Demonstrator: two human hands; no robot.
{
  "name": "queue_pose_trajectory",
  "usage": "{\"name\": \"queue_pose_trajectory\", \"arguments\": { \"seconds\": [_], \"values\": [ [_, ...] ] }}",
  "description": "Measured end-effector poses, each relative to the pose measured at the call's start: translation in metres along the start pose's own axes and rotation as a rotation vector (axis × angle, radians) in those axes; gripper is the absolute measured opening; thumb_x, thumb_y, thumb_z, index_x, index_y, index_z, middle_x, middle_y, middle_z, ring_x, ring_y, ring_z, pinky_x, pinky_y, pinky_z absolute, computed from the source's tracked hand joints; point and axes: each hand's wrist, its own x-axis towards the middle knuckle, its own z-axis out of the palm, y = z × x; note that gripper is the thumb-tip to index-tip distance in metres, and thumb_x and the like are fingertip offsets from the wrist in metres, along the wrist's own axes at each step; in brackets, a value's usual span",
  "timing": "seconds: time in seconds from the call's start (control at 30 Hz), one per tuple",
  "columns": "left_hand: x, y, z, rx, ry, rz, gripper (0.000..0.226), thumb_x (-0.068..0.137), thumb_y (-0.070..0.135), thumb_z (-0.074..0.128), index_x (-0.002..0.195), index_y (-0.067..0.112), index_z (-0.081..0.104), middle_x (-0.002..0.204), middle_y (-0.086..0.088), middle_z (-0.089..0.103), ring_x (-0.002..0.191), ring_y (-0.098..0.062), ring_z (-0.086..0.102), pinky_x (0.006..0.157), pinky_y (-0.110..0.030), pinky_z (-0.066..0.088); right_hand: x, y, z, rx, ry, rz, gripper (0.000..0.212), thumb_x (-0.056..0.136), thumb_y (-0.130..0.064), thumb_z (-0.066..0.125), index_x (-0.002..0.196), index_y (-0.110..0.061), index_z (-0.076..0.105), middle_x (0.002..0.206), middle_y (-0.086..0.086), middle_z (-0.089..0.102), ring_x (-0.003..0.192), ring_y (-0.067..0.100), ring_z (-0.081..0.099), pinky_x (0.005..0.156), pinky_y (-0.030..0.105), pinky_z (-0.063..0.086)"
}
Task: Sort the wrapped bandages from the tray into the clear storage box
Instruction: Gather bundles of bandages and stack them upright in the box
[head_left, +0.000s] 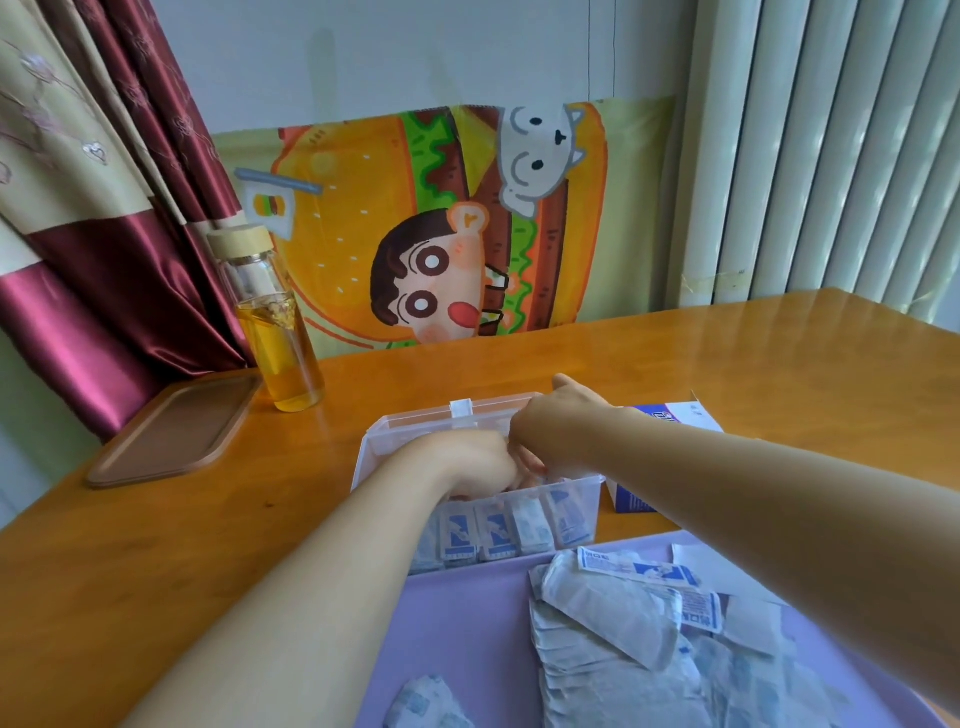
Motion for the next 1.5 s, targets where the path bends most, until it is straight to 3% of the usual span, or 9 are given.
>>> {"name": "queue_pose_trajectory", "arguments": {
  "seconds": [0.27, 0.4, 0.6, 0.77, 0.87, 0.97, 1.07, 1.3, 1.5],
  "values": [
    [-0.004, 0.000, 0.002, 0.035, -0.005, 0.021, 0.028, 0.094, 0.029, 0.050, 0.121, 0.025, 0.059, 0.113, 0.000, 0.061, 0.102, -0.021, 0.054, 0.085, -0.033, 0.044, 0.001, -0.002, 0.002, -0.021, 0.067, 0.002, 0.018, 0.094, -0.022, 0.052, 0.110, -0.018, 0.059, 0.107, -0.001, 0.065, 0.090, 0.017, 0.046, 0.109, 0.039, 0.025],
    [-0.004, 0.001, 0.003, 0.005, -0.010, 0.046, 0.020, 0.096, 0.031, 0.048, 0.114, 0.028, 0.057, 0.114, -0.001, 0.059, 0.098, -0.019, 0.052, 0.081, -0.029, 0.041, 0.000, 0.001, -0.001, -0.027, 0.040, 0.008, 0.020, 0.091, -0.024, 0.056, 0.110, -0.019, 0.058, 0.113, -0.001, 0.062, 0.109, 0.019, 0.051, 0.106, 0.037, 0.027],
    [-0.010, -0.002, -0.002, -0.041, 0.028, -0.013, 0.029, 0.096, 0.024, 0.036, 0.102, 0.032, 0.064, 0.117, 0.001, 0.057, 0.101, -0.020, 0.051, 0.089, -0.033, 0.041, -0.014, 0.008, -0.011, 0.115, 0.137, 0.060, 0.023, 0.094, -0.026, 0.049, 0.114, -0.020, 0.059, 0.108, -0.003, 0.061, 0.108, 0.019, 0.053, 0.104, 0.038, 0.029],
    [-0.039, -0.010, 0.000, -0.219, 0.405, 0.128, 0.026, 0.096, 0.019, 0.042, 0.101, 0.029, 0.065, 0.115, 0.007, 0.058, 0.096, -0.012, 0.056, 0.080, -0.027, 0.045, -0.052, 0.010, -0.024, 0.520, 0.483, 0.183, 0.010, 0.088, -0.025, 0.058, 0.090, -0.023, 0.068, 0.089, -0.006, 0.068, 0.088, 0.016, 0.061, 0.085, 0.030, 0.044],
    [-0.071, -0.020, 0.011, -0.200, 0.603, 0.309, 0.025, 0.095, 0.013, 0.045, 0.094, 0.032, 0.061, 0.103, 0.015, 0.058, 0.090, -0.001, 0.056, 0.073, -0.013, 0.043, -0.085, 0.008, -0.018, 0.671, 0.440, 0.148, 0.009, 0.085, -0.022, 0.063, 0.085, -0.020, 0.071, 0.077, -0.006, 0.065, 0.072, 0.012, 0.060, 0.067, 0.023, 0.050],
    [-0.101, -0.030, 0.030, -0.205, 0.524, 0.367, 0.022, 0.094, 0.015, 0.049, 0.094, 0.032, 0.062, 0.096, 0.018, 0.062, 0.088, 0.000, 0.058, 0.067, -0.006, 0.041, -0.107, 0.000, 0.008, 0.671, 0.170, 0.110, 0.009, 0.083, -0.019, 0.063, 0.083, -0.018, 0.072, 0.075, -0.004, 0.066, 0.070, 0.013, 0.059, 0.068, 0.024, 0.050],
    [-0.117, -0.036, 0.050, -0.118, 0.389, 0.320, 0.020, 0.093, 0.017, 0.051, 0.095, 0.034, 0.061, 0.100, 0.013, 0.064, 0.090, -0.009, 0.061, 0.072, -0.015, 0.046, -0.112, -0.007, 0.034, 0.640, -0.061, 0.130, 0.025, 0.086, -0.026, 0.064, 0.109, -0.017, 0.067, 0.105, -0.001, 0.067, 0.094, 0.017, 0.060, 0.080, 0.025, 0.045],
    [-0.139, -0.046, 0.080, 0.256, 0.008, 0.198, 0.044, 0.087, 0.025, 0.063, 0.129, 0.032, 0.053, 0.137, 0.013, 0.046, 0.128, -0.006, 0.040, 0.105, -0.021, 0.030, -0.109, -0.010, 0.054, 0.798, -0.088, 0.187, 0.024, 0.081, -0.025, 0.071, 0.102, -0.014, 0.067, 0.086, -0.009, 0.056, 0.086, 0.013, 0.053, 0.071, 0.022, 0.041],
    [-0.140, -0.048, 0.090, 0.299, 0.080, 0.197, 0.040, 0.083, 0.031, 0.068, 0.121, 0.030, 0.056, 0.119, 0.008, 0.048, 0.110, -0.009, 0.048, 0.090, -0.020, 0.037, -0.115, -0.011, 0.054, 0.802, -0.048, 0.255, 0.026, 0.076, -0.026, 0.075, 0.084, -0.017, 0.052, 0.076, -0.003, 0.051, 0.070, 0.015, 0.046, 0.055, 0.022, 0.033]
  ]
}}
